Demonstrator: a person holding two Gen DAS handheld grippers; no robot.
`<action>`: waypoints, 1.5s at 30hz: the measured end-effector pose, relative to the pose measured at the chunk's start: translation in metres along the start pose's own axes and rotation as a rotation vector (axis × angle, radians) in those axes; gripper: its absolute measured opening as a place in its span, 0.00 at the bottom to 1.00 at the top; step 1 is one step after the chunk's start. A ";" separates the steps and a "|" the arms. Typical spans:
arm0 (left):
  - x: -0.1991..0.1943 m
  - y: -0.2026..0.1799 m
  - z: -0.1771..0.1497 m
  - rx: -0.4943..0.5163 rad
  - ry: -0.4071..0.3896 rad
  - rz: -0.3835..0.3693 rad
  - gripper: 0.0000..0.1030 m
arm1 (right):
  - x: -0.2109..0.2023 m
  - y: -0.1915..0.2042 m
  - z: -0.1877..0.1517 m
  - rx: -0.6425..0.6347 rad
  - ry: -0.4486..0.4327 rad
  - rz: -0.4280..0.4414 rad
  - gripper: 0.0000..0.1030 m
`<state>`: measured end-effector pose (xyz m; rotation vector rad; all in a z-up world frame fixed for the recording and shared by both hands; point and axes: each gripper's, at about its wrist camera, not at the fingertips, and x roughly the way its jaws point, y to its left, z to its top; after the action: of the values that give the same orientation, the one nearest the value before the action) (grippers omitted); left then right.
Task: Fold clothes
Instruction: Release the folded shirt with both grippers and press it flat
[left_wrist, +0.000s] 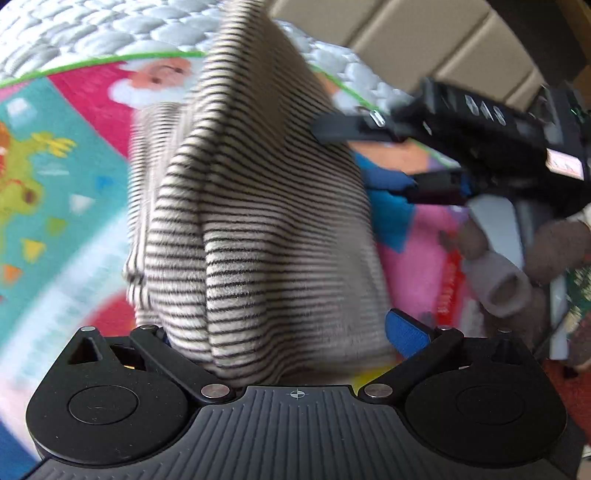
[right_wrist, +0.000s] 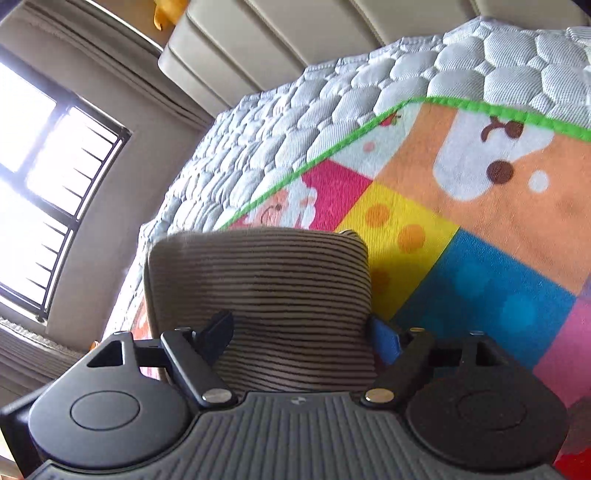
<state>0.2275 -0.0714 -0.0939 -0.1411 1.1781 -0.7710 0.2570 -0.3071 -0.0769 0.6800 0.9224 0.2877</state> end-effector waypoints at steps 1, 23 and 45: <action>0.003 -0.005 -0.002 -0.009 -0.009 -0.026 1.00 | -0.002 -0.001 0.002 -0.002 -0.009 -0.002 0.80; -0.067 0.036 0.012 -0.269 -0.291 0.182 1.00 | -0.020 0.003 -0.010 -0.123 -0.120 -0.109 1.00; -0.059 0.079 0.009 -0.266 -0.272 0.267 0.98 | 0.066 0.096 0.001 -0.664 -0.039 -0.383 0.86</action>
<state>0.2625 0.0205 -0.0827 -0.2941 1.0092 -0.3456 0.3018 -0.2013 -0.0557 -0.1046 0.8327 0.2173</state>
